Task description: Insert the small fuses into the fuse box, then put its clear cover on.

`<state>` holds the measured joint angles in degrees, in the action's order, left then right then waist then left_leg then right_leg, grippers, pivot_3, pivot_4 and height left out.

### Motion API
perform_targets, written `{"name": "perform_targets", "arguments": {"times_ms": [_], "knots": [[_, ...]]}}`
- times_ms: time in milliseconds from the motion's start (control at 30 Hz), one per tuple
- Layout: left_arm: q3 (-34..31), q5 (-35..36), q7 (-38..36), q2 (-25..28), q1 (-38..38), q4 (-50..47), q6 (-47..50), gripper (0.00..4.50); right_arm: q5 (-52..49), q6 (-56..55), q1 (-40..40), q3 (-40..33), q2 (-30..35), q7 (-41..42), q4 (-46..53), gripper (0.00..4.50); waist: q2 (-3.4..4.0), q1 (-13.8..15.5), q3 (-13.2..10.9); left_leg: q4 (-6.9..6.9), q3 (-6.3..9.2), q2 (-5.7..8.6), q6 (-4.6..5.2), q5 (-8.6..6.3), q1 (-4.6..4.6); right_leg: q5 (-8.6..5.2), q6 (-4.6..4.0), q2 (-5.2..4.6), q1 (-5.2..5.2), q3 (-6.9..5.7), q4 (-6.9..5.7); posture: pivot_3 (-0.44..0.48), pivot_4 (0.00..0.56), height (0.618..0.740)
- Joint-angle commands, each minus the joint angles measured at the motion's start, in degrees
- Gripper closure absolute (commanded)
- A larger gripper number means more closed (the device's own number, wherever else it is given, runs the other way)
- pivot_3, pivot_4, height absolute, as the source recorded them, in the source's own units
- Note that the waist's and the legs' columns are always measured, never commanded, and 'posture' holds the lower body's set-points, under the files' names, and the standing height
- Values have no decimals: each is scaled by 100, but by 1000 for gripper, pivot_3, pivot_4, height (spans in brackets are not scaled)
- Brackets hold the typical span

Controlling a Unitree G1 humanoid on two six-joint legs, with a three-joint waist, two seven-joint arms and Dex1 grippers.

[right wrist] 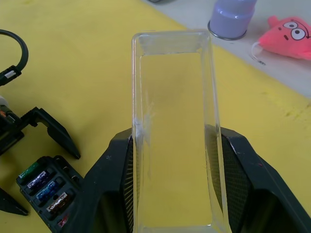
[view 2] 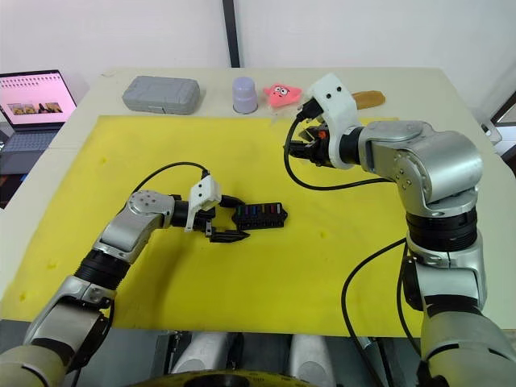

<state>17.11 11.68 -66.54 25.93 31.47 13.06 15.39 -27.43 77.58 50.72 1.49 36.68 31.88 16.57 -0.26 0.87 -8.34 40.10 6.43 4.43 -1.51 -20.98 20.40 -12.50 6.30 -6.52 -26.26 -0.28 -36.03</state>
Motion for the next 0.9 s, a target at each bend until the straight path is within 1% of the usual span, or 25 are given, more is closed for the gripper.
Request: {"name": "perform_targets", "arguments": {"times_ms": [33, 67, 100, 167, 233, 267, 400, 500, 600, 667, 733, 900], "knots": [[146, -107, -93, -144, 67, 102, -131, 0, -66, -24, 64, -234, 100, -32, 250, 2802, 0, -1, 0, 0, 0, 0, 0, 0, 0, 0, 0, 0, 0, 0, 0, 0, 150, 740], [147, -118, -113, -155, 76, 132, -164, 0, -73, -19, 61, -237, 109, -36, 257, 2802, 0, -1, 0, 0, 1, 0, 1, 0, -1, 0, 0, 0, -1, 0, -1, 0, 150, 740], [145, -139, -123, -171, 86, 167, -211, 249, -83, -19, 56, -239, 121, -37, 262, 2802, 0, -1, 0, 0, 2, 0, 0, 0, -1, 0, 0, 0, -1, -1, -2, 0, 150, 740], [126, -152, -134, -213, 100, 212, -250, 886, -94, -22, 44, -241, 156, -36, 261, 2802, 0, -2, 0, 0, 1, 0, 1, 0, 0, 0, 0, 0, -1, -1, -1, 0, 150, 740], [118, -160, -154, -245, 105, 229, -280, 1818, -94, -24, 21, -210, 201, -21, 276, 2802, 0, -7, 0, 0, 1, 0, 1, 0, 0, 0, 0, 0, -1, -1, 0, 0, 150, 740], [118, -155, -187, -236, 92, 207, -281, 1950, -128, -10, 1, -194, 220, 18, 300, 2802, 0, -7, 0, -1, 1, 0, 1, 0, 0, 0, 0, 0, -2, -1, 0, 0, 150, 740], [157, -141, -370, -146, 36, 93, -325, 1950, -485, 59, -238, -101, 422, 412, 631, 2802, 0, -6, 0, -2, 2, -1, 1, 0, 0, 0, 0, 0, -1, -2, 0, 0, 150, 740], [159, -121, -501, -90, 71, 107, -351, 1950, -845, 214, -432, -19, 459, 660, 937, 2802, 0, -27, 0, -3, 1, -2, 3, -1, 0, 0, 0, 1, -3, -3, 2, 0, 150, 740], [153, -137, -653, -37, 143, 220, -464, 1950, -1146, 252, -658, 289, 438, 893, 1307, 2802, 0, -28, 0, -4, 0, -5, 3, -1, 0, 0, 0, 3, -4, -3, 1, 0, 150, 740], [164, -162, -722, -25, 175, 275, -520, 1950, -1176, 271, -690, 444, 378, 874, 1298, 2802, 0, -29, 0, -3, -1, -5, 3, -1, 0, 0, 0, 4, -4, -4, 1, 0, 150, 740], [190, -151, -875, 28, 186, 290, -564, 1950, -1113, 193, -639, 851, 364, 904, 1250, 2802, 0, -34, 0, -2, -3, -4, 3, -1, 0, 0, 0, 4, -4, -4, 2, 0, 150, 740], [208, -198, -1060, 83, 195, 330, -658, 1950, -997, 93, -459, 1398, 420, 977, 1050, 2802, 0, -47, 0, -4, -3, -5, 3, -1, 1, 0, 0, 5, -8, -4, 1, 0, 150, 740]]}}
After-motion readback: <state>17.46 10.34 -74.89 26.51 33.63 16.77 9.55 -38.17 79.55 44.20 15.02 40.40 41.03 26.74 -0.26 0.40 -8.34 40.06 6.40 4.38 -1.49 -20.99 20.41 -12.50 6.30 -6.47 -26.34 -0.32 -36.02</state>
